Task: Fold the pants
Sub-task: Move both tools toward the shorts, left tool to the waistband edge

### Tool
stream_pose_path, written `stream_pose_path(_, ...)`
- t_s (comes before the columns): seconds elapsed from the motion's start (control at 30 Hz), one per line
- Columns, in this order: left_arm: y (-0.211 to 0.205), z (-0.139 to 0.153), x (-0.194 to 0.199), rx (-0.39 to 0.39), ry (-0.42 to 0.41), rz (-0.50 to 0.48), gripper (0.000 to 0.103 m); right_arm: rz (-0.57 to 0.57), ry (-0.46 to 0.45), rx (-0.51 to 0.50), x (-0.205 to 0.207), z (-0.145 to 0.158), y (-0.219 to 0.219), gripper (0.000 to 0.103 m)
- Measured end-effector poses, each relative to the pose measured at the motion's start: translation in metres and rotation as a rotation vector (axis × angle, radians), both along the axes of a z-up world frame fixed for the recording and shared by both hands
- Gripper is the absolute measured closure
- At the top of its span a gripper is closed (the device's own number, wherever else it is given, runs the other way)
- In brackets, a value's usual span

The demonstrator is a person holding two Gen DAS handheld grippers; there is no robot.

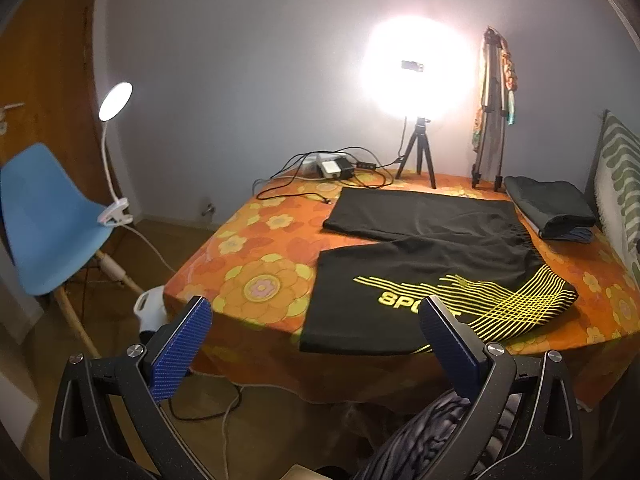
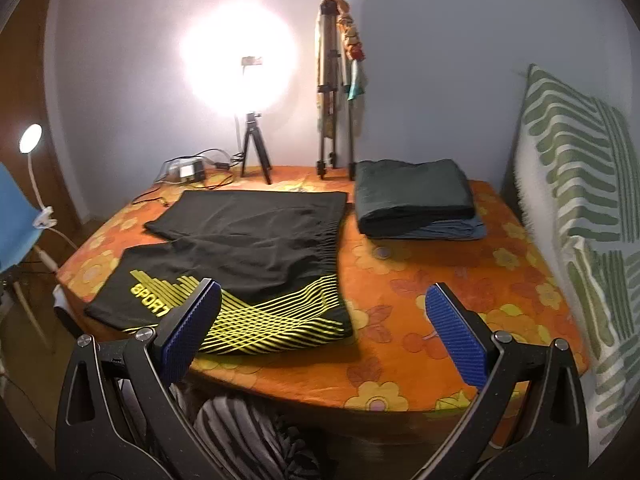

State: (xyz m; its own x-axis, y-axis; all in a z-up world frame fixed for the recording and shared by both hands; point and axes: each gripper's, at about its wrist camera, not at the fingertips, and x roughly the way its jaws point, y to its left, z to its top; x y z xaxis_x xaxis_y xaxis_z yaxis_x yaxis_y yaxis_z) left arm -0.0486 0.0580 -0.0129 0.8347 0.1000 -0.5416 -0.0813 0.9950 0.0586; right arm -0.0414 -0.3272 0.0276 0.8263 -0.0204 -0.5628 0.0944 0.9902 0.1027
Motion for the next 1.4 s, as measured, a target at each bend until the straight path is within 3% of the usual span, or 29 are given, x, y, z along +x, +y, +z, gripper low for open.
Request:
stream_pose_path(0.23, 0.008, -0.002, -0.007, -0.006, -0.003, 0.024, 0.0, 0.076, 0.054, 0.084, 0.005, 0.002, -0.003, 0.0)
stream_pose_path(0.57, 0.008, -0.015, 0.019, 0.005, 0.025, -0.007, 0.0, 0.119, 0.083, 0.2, 0.021, -0.01, -0.007, 0.0)
stream_pose_path(0.83, 0.017, -0.054, 0.051, -0.025, 0.143, -0.028, 0.006, 0.203, 0.069, -0.048, 0.045, -0.032, 0.017, 0.001)
stream_pose_path(0.97, 0.027, -0.076, 0.064, -0.088, 0.223, -0.03, 0.014, 0.277, 0.097, -0.142, 0.057, -0.05, 0.029, 0.012)
stream_pose_path(1.1, 0.036, -0.094, 0.072, -0.114, 0.281, -0.027, 0.02, 0.352, 0.18, -0.16, 0.07, -0.073, 0.034, 0.035)
stream_pose_path(1.2, 0.038, -0.106, 0.08, -0.098, 0.315, -0.046, 0.035, 0.394, 0.214, -0.219, 0.075, -0.089, 0.039, 0.035)
stream_pose_path(1.3, 0.034, -0.119, 0.085, -0.032, 0.348, -0.112, 0.047, 0.437, 0.256, -0.245, 0.078, -0.102, 0.044, 0.04)
stream_pose_path(1.4, 0.032, -0.13, 0.088, 0.027, 0.376, -0.186, 0.049, 0.473, 0.296, -0.24, 0.083, -0.11, 0.045, 0.043)
